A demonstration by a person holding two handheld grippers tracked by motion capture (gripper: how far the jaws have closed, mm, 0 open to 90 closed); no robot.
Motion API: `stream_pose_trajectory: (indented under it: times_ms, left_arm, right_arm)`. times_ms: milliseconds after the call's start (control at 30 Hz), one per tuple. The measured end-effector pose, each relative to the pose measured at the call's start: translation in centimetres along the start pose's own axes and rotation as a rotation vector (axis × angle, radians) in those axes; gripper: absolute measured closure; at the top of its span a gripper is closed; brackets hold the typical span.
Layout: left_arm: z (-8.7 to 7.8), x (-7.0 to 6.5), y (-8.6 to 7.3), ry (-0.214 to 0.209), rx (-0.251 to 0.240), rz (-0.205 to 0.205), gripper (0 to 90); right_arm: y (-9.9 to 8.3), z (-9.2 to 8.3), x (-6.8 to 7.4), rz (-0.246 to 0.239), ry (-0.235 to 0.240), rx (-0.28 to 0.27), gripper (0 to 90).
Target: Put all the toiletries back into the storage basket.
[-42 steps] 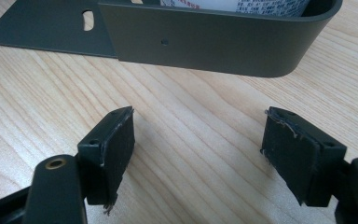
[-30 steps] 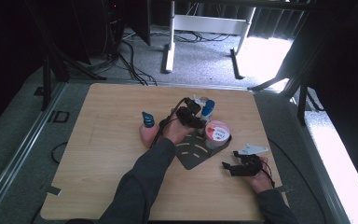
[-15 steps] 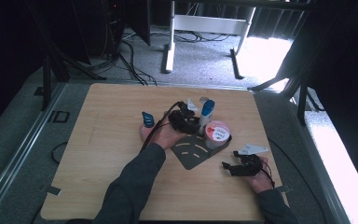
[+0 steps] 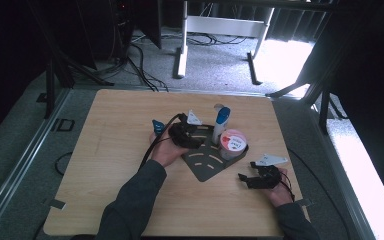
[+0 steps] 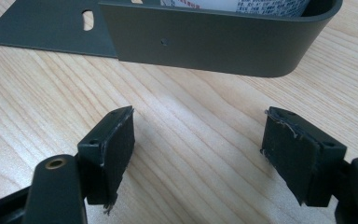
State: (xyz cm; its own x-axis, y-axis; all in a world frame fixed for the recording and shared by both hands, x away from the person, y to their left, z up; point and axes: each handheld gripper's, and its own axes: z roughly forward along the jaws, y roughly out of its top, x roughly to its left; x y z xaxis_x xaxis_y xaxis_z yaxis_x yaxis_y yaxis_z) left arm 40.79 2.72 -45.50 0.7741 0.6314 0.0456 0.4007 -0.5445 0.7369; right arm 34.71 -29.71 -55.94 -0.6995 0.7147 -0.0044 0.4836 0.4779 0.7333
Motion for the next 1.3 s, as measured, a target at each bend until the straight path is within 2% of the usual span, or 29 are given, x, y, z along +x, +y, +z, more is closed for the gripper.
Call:
stream_pose_trajectory:
  times_ms: [300,533,767,1100,1300]
  left_arm:
    - [-0.9,0.6,-1.4,0.011,0.01,-0.012,45.8]
    - [-1.8,1.1,-2.7,0.004,0.015,-0.017,45.8]
    - [-2.5,1.4,-3.4,0.009,0.021,-0.022,45.8]
    - [-4.5,2.0,-4.6,0.018,0.028,-0.028,46.2]
    - [-6.0,2.0,-5.1,0.028,0.037,-0.014,46.3]
  right_arm:
    - [0.0,0.0,0.0,0.001,0.0,0.0,25.0]
    - [0.0,0.0,0.0,0.0,0.0,0.0,25.0]
    - [0.0,0.0,0.0,0.0,0.0,0.0,25.0]
    - [0.0,0.0,0.0,-0.001,0.0,0.0,25.0]
    - [0.0,0.0,0.0,-0.001,0.0,0.0,25.0]
